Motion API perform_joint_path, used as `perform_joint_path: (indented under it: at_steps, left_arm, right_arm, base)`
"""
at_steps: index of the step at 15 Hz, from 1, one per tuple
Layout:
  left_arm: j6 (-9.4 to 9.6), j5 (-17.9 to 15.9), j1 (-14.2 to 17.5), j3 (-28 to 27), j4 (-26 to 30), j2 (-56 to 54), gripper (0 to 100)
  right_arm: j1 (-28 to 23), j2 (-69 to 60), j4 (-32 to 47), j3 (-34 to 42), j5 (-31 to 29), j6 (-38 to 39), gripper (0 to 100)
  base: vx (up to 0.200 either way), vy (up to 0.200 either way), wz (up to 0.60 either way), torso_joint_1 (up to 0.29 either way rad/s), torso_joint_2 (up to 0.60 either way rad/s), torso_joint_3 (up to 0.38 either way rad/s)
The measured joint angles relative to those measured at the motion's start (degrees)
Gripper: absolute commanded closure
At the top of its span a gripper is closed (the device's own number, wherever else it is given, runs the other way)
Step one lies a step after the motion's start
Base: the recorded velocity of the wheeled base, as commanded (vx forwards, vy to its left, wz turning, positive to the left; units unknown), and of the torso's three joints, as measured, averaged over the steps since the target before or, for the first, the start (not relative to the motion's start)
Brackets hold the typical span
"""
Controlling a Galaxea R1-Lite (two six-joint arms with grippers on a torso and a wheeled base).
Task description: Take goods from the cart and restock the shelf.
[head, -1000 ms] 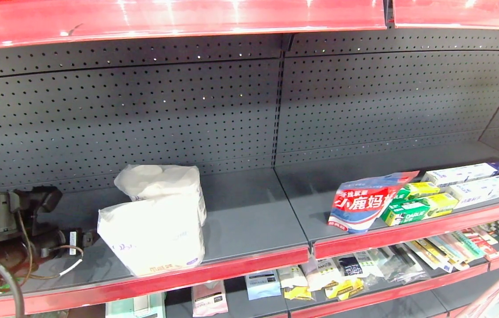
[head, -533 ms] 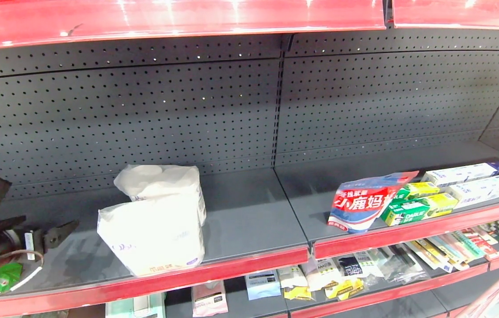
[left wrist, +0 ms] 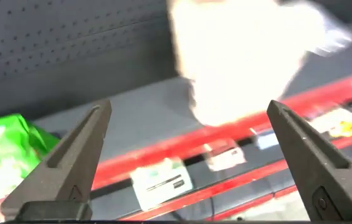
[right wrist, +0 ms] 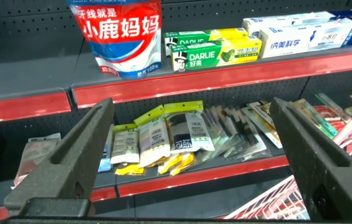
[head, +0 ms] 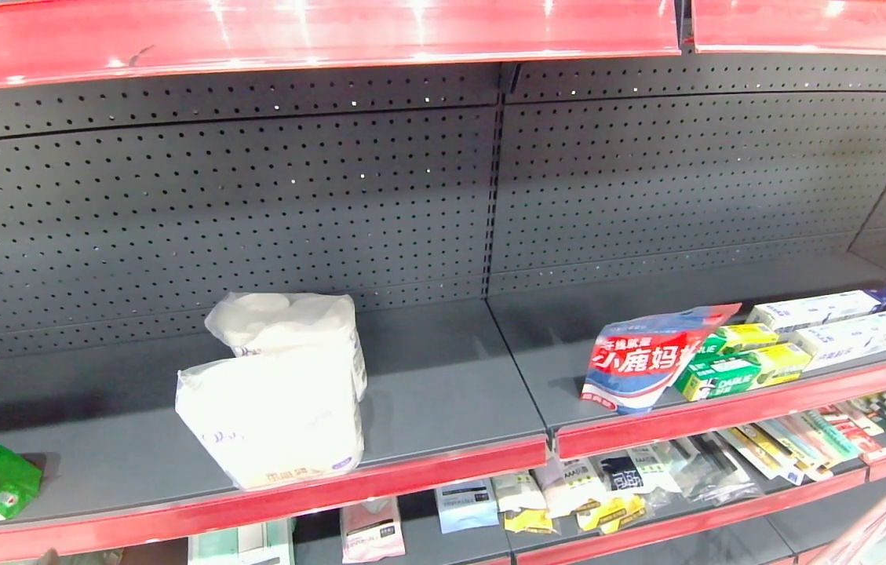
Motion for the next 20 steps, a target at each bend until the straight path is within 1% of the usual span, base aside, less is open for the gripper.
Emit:
perform_joint_path:
  at_steps: [1,2,3,4,5,6,7,8,10,11,12,13,20]
  left_arm:
    - [-0.27,0.9,-0.2,0.4,2.0,-5.1,0]
    - [-0.82,2.9,-0.5,1.1,3.1,-8.7,0]
    - [-1.65,4.6,-0.7,2.6,3.6,-11.3,0]
    - [-1.94,6.4,-0.8,4.0,2.9,-12.9,0]
    - [-2.24,10.6,-0.8,6.3,0.0,-13.9,0]
    - [-3.69,17.7,-0.9,9.4,-3.5,-14.7,0]
    - [-5.97,21.3,-0.8,11.5,-3.8,-15.2,0]
    - [-7.17,21.8,-0.8,12.5,-3.5,-15.5,0]
    - [-8.59,21.5,-0.7,13.3,-2.9,-15.8,0]
    - [-8.66,20.7,-0.7,13.5,-2.6,-16.0,0]
    - [-8.59,19.1,-0.7,13.5,-2.6,-16.0,0]
    - [-8.63,18.9,-0.7,13.6,-2.7,-16.0,0]
    - [-8.87,18.9,-0.7,13.6,-2.7,-16.1,0]
  right_arm:
    - [0.0,0.0,0.0,0.0,0.0,0.0,0]
    - [0.0,0.0,0.0,0.0,0.0,0.0,0]
    - [0.0,0.0,0.0,0.0,0.0,0.0,0]
    - [0.0,0.0,0.0,0.0,0.0,0.0,0]
    - [0.0,0.0,0.0,0.0,0.0,0.0,0]
    - [0.0,0.0,0.0,0.0,0.0,0.0,0]
    - [0.0,0.0,0.0,0.0,0.0,0.0,0]
    - [0.0,0.0,0.0,0.0,0.0,0.0,0]
    - [0.0,0.0,0.0,0.0,0.0,-0.1,0]
    - [0.0,0.0,0.0,0.0,0.0,-0.1,0]
    - [0.0,0.0,0.0,0.0,0.0,-0.1,0]
    - [0.0,0.0,0.0,0.0,0.0,-0.1,0]
    - [0.0,0.0,0.0,0.0,0.0,0.0,0]
  base:
    - [0.000,0.000,0.00,0.000,0.00,0.000]
    - [0.000,0.000,0.00,0.000,0.00,0.000]
    - [0.000,0.000,0.00,0.000,0.00,0.000]
    - [0.000,0.000,0.00,0.000,0.00,0.000]
    - [0.000,0.000,0.00,0.000,0.00,0.000]
    - [0.000,0.000,0.00,0.000,0.00,0.000]
    - [0.000,0.000,0.00,0.000,0.00,0.000]
    - [0.000,0.000,0.00,0.000,0.00,0.000]
    - [0.000,0.000,0.00,0.000,0.00,0.000]
    - [0.000,0.000,0.00,0.000,0.00,0.000]
    - [0.000,0.000,0.00,0.000,0.00,0.000]
    - [0.000,0.000,0.00,0.000,0.00,0.000]
    - [0.000,0.000,0.60,0.004,0.00,0.002]
